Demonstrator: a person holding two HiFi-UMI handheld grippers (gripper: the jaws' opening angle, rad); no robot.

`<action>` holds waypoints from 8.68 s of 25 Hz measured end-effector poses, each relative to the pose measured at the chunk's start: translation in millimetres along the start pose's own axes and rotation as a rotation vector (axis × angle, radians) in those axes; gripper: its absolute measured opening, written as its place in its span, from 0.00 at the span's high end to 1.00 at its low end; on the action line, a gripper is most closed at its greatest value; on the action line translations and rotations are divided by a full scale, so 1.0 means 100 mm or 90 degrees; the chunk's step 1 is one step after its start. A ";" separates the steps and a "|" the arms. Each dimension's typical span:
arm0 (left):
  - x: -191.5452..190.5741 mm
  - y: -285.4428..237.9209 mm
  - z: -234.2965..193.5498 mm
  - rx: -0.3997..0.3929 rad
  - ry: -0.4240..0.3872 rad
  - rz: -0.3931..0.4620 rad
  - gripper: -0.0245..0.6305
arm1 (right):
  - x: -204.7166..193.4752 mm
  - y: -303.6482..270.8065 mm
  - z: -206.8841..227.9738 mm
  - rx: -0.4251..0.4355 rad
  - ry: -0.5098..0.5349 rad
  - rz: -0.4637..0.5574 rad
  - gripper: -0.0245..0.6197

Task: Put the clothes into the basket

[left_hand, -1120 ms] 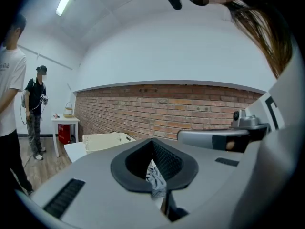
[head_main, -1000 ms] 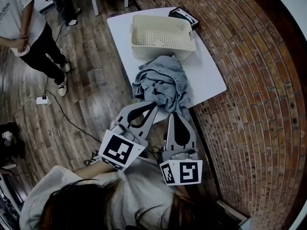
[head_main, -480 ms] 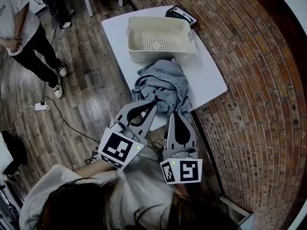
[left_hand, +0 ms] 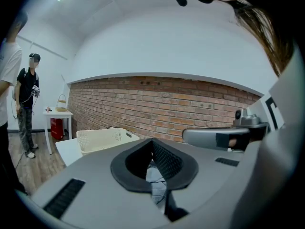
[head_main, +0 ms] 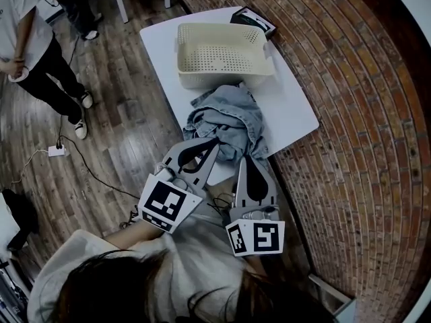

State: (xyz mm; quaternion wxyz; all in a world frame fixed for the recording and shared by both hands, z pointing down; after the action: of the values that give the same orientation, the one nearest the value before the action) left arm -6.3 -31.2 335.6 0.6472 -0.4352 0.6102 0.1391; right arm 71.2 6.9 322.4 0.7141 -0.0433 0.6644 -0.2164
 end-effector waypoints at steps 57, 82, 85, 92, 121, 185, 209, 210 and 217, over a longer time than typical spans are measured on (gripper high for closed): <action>-1.32 -1.59 -0.94 -0.179 0.095 -0.353 0.09 | -1.76 -1.06 1.36 0.006 -0.275 -0.330 0.10; -1.84 -1.95 -0.69 -0.359 0.023 -0.532 0.07 | -2.34 -1.55 1.22 0.203 -0.222 -0.619 0.11; -1.82 -1.93 -0.67 -0.372 0.020 -0.521 0.07 | -2.30 -1.57 1.19 0.230 -0.201 -0.612 0.13; -1.76 -1.90 -0.50 -0.436 0.029 -0.501 0.18 | -2.18 -1.57 1.10 0.264 -0.122 -0.557 0.26; -0.67 -1.21 -0.16 -0.334 -0.011 -0.189 0.36 | -0.93 -1.04 0.80 0.207 0.170 -0.298 0.51; 0.73 -2.14 -2.13 -0.155 0.002 -0.087 0.36 | 0.63 -3.25 1.03 0.225 0.280 -0.205 0.51; 0.26 -2.64 -2.57 -0.118 0.186 -0.186 0.32 | 0.26 -3.79 1.31 0.166 0.232 -0.306 0.48; 0.24 -2.65 -2.59 -0.114 0.193 -0.187 0.31 | 0.26 -3.80 1.32 0.163 0.231 -0.307 0.47; 0.15 -2.58 -2.67 -0.067 0.213 -0.175 0.26 | 0.37 -3.77 1.39 0.152 0.205 -0.238 0.38</action>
State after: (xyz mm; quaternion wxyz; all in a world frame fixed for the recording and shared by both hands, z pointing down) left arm 2.3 -383.0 456.3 0.5260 -0.5645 0.6362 0.0074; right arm 111.9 -378.2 435.0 0.5468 -0.0453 0.7198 -0.4253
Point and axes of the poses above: the fingertips, and each gripper's own axes: y backward along the fingers, z to its right, x out of its top, the point moved 2 cm from there along y, backward along the fingers, and after that the axes turned 13 degrees about -z, right-handed, at the moved point
